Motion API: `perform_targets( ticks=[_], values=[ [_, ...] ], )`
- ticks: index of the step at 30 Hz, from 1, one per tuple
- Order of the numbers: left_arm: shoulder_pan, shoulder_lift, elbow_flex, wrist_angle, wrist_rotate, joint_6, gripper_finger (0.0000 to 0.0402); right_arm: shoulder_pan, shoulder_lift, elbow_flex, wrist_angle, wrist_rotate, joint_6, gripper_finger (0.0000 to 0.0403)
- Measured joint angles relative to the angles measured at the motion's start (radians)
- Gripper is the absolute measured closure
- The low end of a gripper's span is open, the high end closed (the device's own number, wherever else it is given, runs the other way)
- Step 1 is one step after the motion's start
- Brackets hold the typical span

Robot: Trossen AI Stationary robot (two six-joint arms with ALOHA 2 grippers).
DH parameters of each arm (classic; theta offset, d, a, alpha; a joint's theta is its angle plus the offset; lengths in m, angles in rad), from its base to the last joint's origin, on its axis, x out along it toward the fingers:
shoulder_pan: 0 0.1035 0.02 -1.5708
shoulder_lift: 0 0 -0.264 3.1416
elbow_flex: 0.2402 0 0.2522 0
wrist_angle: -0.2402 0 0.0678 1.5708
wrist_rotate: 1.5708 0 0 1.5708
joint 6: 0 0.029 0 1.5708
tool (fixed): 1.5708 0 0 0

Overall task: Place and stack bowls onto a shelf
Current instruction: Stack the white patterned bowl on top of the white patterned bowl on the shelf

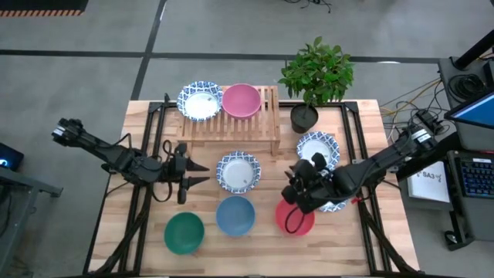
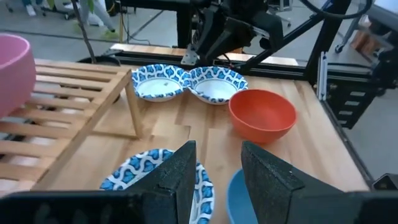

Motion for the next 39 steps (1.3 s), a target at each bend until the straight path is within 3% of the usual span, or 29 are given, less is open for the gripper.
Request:
perform_targets(
  ticks=[7,13,17,22,29,36,39],
  values=[
    [-0.001,0.005,0.000,0.000,0.000,-0.012,0.0290,-0.020,0.010,-0.010,-0.086,-0.234,0.391,0.0246],
    [-0.001,0.008,0.000,0.001,0.000,0.014,0.0290,-0.025,0.070,-0.032,-0.334,-0.317,0.716,0.0248],
    [-0.001,0.006,0.000,0.000,-0.004,0.053,0.0290,-0.025,0.129,-0.076,-0.347,-0.389,0.870,0.0248],
    [0.000,0.005,0.000,0.012,-0.073,0.146,0.0290,-0.025,0.193,-0.090,-0.335,-0.405,0.945,0.0248],
    [0.000,0.005,0.000,0.035,-0.268,0.254,0.0290,-0.072,0.227,-0.080,-0.304,-0.409,0.923,0.0248],
    [0.000,0.005,0.000,0.043,-0.525,0.294,0.0290,-0.138,0.239,-0.093,-0.266,-0.433,0.853,0.0258],
    [0.001,0.005,0.000,0.043,-0.553,0.323,0.0290,-0.147,0.252,-0.094,-0.235,-0.434,0.845,0.0266]
  ],
)
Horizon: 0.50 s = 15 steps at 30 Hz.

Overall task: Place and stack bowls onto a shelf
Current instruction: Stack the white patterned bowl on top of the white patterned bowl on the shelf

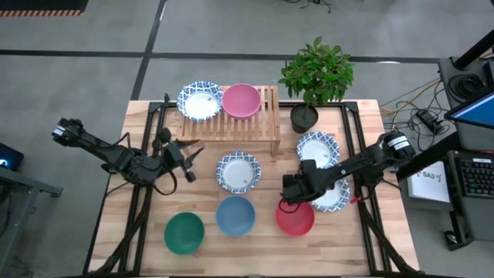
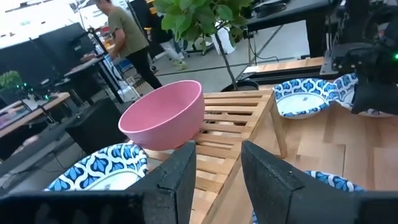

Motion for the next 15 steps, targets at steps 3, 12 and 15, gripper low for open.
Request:
perform_targets(
  ticks=[3,12,15],
  values=[
    [0.000,0.000,0.000,-0.001,0.000,0.020,0.0290,-0.007,0.023,0.000,0.008,-0.036,0.002,0.0272],
    [0.000,0.000,0.000,-0.003,0.000,0.039,0.0290,-0.006,0.096,0.010,0.003,-0.084,-0.003,0.0275],
    [0.000,0.000,0.000,-0.006,0.000,0.039,0.0290,-0.007,0.099,0.007,0.000,-0.094,-0.015,0.0275]
  ],
)
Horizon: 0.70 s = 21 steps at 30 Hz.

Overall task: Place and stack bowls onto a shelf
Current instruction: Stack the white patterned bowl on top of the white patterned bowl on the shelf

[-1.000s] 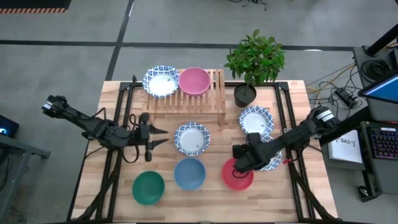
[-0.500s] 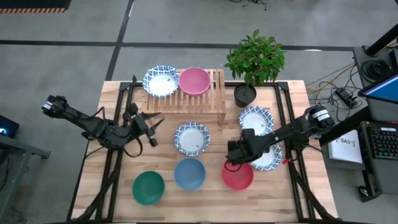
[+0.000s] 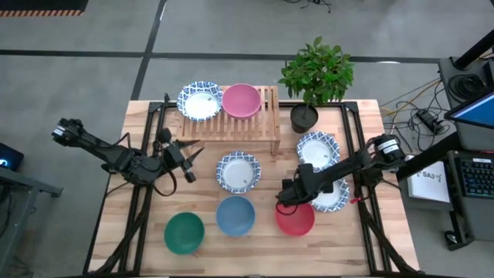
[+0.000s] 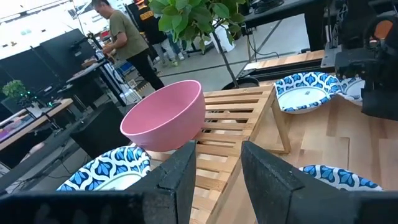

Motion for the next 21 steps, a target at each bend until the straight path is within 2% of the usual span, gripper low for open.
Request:
perform_targets(
  ticks=[7,16,21],
  values=[
    [0.000,0.001,-0.001,-0.003,-0.001,0.000,0.0290,0.001,0.003,-0.005,-0.005,-0.006,-0.014,0.0283],
    [-0.001,0.000,-0.001,-0.003,0.000,-0.012,0.0290,0.001,-0.003,-0.004,-0.008,-0.014,-0.068,0.0384],
    [-0.012,0.000,0.019,-0.003,0.001,-0.031,0.0290,0.001,-0.032,0.015,-0.016,-0.077,-0.112,0.0390]
  ],
)
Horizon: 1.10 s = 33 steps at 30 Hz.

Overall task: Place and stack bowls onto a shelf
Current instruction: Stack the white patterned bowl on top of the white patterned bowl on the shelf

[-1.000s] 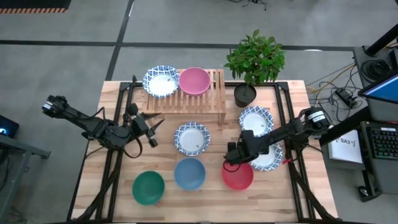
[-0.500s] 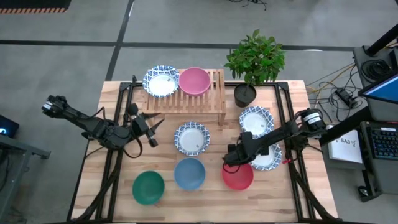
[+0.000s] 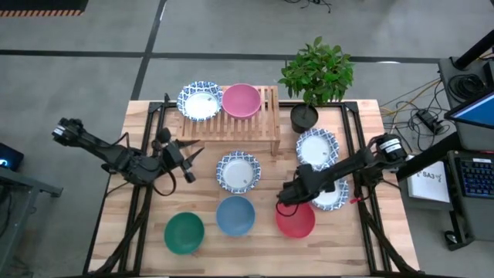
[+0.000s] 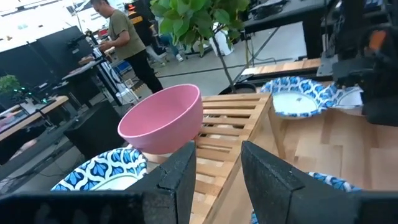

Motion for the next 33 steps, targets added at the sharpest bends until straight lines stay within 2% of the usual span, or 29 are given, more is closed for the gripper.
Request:
perform_targets(
  ticks=[7,17,21,27,30,33],
  values=[
    [-0.063,-0.013,0.043,-0.002,0.001,0.045,0.0290,0.000,-0.055,0.108,-0.200,-0.002,-0.126,0.0390],
    [-0.173,-0.110,0.059,-0.040,0.002,0.096,0.0290,0.021,-0.175,0.368,-0.142,0.008,-0.536,0.0390],
    [-0.173,-0.153,0.055,-0.113,-0.004,0.075,0.0290,0.045,-0.174,0.481,0.022,0.030,-0.817,0.0390],
    [-0.172,-0.200,0.049,-0.225,-0.036,0.052,0.0290,0.052,-0.172,0.531,0.464,0.059,-1.419,0.0391],
    [-0.171,-0.209,0.046,-0.244,-0.098,0.037,0.0290,0.022,-0.160,0.534,0.661,0.141,-1.685,0.0391],
    [-0.171,-0.222,0.038,-0.266,-0.121,0.012,0.0290,-0.032,-0.130,0.534,0.758,0.235,-1.850,0.0391]
  ],
)
